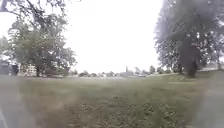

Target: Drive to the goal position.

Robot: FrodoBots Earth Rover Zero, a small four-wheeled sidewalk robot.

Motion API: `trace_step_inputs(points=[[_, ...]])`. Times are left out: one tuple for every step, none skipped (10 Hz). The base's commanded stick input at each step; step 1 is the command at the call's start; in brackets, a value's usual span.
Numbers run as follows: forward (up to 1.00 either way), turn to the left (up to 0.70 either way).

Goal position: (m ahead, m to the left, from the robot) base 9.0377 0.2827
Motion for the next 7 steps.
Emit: trace_step_inputs(points=[[1.0, 0.0], [1.0, 0.0], [1.0, 0.0], [1.0, 0.0], [1.0, 0.0], [1.0, 0.0], [1.0, 0.0]])
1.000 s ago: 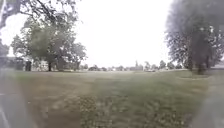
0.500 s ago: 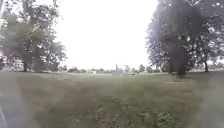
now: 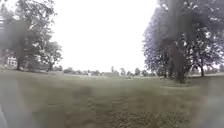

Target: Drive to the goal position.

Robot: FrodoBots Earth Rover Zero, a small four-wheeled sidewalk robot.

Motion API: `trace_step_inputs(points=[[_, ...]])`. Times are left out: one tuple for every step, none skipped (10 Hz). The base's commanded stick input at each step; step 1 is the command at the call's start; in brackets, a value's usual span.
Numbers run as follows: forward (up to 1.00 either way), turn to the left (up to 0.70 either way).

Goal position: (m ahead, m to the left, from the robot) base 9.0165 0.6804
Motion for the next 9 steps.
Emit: trace_step_inputs(points=[[1.0, 0.0], [1.0, 0.0], [1.0, 0.0], [1.0, 0.0], [1.0, 0.0], [1.0, 0.0], [1.0, 0.0], [1.0, 0.0], [1.0, 0.0]])
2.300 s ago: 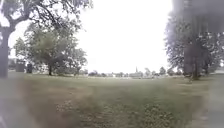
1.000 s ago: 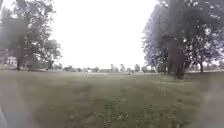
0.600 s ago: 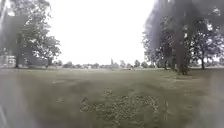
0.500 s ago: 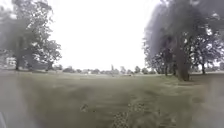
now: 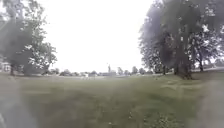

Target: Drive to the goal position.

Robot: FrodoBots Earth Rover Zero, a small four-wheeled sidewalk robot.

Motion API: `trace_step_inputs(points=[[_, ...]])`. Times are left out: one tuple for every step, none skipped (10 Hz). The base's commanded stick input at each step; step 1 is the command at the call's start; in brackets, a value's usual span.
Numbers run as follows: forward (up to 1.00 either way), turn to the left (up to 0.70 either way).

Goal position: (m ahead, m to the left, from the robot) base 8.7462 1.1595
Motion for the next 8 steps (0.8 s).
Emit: trace_step_inputs(points=[[1.0, 0.0], [1.0, 0.0], [1.0, 0.0], [1.0, 0.0], [1.0, 0.0], [1.0, 0.0], [1.0, 0.0], [1.0, 0.0]])
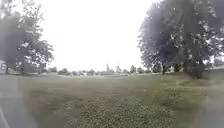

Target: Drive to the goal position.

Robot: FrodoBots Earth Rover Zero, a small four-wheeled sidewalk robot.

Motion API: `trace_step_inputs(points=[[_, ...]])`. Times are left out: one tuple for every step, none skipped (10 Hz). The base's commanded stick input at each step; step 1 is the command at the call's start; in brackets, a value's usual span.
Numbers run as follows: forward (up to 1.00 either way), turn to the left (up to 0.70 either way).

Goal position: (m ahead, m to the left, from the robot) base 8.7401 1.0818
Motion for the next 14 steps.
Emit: trace_step_inputs(points=[[1.0, 0.0], [1.0, 0.0], [1.0, 0.0], [1.0, 0.0], [1.0, 0.1], [1.0, 0.15], [1.0, 0.02], [1.0, 0.0], [1.0, 0.0], [1.0, 0.0], [1.0, 0.0], [1.0, 0.0], [1.0, 0.0], [1.0, 0.0]])
